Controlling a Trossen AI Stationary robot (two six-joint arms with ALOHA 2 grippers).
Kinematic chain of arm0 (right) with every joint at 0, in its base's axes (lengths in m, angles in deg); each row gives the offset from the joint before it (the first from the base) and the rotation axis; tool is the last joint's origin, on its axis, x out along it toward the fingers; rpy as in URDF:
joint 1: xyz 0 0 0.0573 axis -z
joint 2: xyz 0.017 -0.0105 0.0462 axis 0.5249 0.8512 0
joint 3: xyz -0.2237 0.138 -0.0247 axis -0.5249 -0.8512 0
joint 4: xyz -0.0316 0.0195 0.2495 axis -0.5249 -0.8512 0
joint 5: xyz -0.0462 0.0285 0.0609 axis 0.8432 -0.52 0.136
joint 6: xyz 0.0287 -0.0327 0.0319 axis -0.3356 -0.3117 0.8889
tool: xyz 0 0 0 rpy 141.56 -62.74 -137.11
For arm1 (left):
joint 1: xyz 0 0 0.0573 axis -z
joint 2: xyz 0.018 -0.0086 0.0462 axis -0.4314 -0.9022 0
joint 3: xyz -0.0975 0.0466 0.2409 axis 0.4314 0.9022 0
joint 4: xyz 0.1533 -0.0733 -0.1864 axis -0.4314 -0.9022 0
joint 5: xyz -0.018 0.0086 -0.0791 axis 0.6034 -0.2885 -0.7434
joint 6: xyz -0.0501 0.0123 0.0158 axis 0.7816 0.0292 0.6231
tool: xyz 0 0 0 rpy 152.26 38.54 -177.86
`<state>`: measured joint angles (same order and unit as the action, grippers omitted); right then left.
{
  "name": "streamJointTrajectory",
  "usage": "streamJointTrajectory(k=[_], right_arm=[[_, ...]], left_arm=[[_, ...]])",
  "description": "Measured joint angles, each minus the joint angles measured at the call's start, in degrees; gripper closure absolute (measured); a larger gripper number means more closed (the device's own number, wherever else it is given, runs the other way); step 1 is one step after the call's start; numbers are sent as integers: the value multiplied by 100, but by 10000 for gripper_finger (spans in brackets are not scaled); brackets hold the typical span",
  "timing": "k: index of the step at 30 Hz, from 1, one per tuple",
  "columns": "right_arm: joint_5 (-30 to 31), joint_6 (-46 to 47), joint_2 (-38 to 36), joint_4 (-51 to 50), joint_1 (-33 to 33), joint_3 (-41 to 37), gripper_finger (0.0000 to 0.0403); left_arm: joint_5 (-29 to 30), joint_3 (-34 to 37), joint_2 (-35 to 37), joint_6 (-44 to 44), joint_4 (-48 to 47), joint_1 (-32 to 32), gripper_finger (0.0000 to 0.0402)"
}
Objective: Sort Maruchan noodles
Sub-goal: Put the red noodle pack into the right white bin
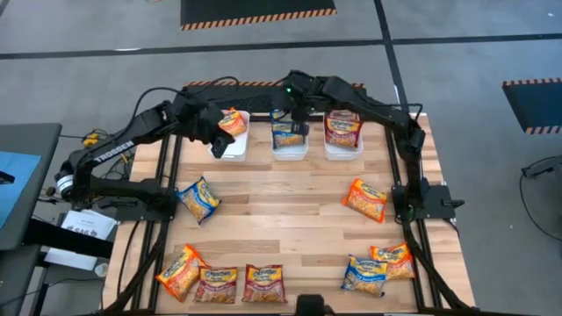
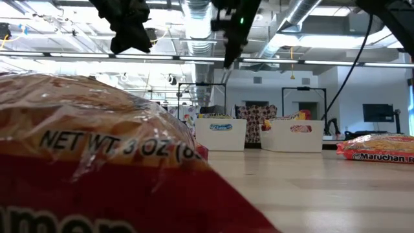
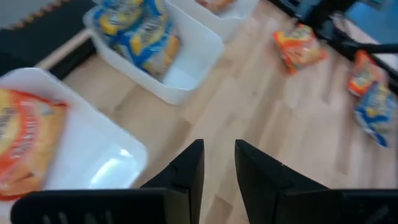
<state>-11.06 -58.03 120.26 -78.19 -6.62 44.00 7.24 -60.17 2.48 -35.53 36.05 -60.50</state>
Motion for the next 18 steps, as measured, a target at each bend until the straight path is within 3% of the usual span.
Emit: streamJointTrajectory(k=[8,13,18], right_arm=[[-656,1471,-8,-1703,-456,1179,277],[-905,2150,-393,-2123,-968,902,282],[-945,2892,-875,-2007,-1645,411,282]], left_arm=[[-1064,-2,121,1,-302,69,326],[-1323,-2,161,110,-679,428,326],[-1354,45,159,347,-722,1187,326]])
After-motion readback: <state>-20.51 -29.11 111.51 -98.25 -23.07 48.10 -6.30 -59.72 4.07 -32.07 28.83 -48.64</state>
